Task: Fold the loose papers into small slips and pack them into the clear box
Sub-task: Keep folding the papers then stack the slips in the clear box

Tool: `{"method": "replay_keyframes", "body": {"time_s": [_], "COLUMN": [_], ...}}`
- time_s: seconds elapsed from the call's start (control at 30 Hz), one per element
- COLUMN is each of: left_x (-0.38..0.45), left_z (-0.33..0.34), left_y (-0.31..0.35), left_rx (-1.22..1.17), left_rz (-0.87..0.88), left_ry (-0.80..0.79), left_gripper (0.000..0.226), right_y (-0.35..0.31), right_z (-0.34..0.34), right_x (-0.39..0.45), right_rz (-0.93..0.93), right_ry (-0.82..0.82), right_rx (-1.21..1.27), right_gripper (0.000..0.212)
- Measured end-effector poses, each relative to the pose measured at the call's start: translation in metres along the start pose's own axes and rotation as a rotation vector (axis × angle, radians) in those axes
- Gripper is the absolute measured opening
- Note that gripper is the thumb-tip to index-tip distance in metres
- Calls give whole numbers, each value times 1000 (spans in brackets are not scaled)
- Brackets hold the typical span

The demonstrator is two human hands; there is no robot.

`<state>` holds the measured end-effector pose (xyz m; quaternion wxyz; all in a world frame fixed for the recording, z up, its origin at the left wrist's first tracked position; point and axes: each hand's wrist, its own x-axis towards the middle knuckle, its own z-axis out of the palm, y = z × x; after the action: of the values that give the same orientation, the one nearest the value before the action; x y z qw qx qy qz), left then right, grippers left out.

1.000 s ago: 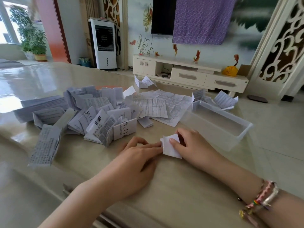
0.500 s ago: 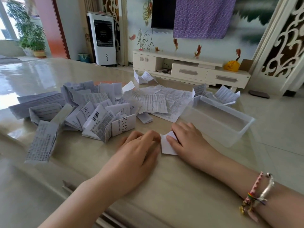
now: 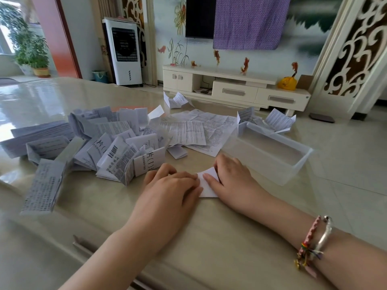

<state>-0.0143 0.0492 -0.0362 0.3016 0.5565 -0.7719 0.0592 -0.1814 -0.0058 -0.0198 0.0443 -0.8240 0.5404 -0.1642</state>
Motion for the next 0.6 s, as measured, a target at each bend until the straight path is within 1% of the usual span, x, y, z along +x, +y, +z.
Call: {"method": "replay_keyframes", "body": {"time_s": [0.07, 0.13, 0.2, 0.27, 0.43, 0.53, 0.6], "left_x": [3, 7, 9, 10, 8, 8, 9], "left_z": [2, 3, 1, -1, -1, -2, -2], "left_y": [4, 8, 12, 13, 20, 20, 19], "left_rx": [14, 20, 26, 21, 39, 43, -9], "left_rz": [-32, -44, -68, -94, -104, -117, -134], "left_ry": [5, 9, -37, -85, -140, -180, -194], "left_gripper": [32, 25, 21, 18, 14, 14, 15], "right_y": [-1, -1, -1, 0, 3, 1, 1], "right_z": [-2, -6, -10, -12, -16, -15, -13], "right_x": [-7, -14, -18, -22, -30, -31, -31], "right_rz": [-17, -49, -56, -53, -38, -71, -135], "right_ry": [56, 94, 97, 74, 6, 41, 84], "right_rx": [44, 21, 15, 30, 14, -29, 5], "right_gripper": [33, 38, 40, 38, 27, 20, 20]}}
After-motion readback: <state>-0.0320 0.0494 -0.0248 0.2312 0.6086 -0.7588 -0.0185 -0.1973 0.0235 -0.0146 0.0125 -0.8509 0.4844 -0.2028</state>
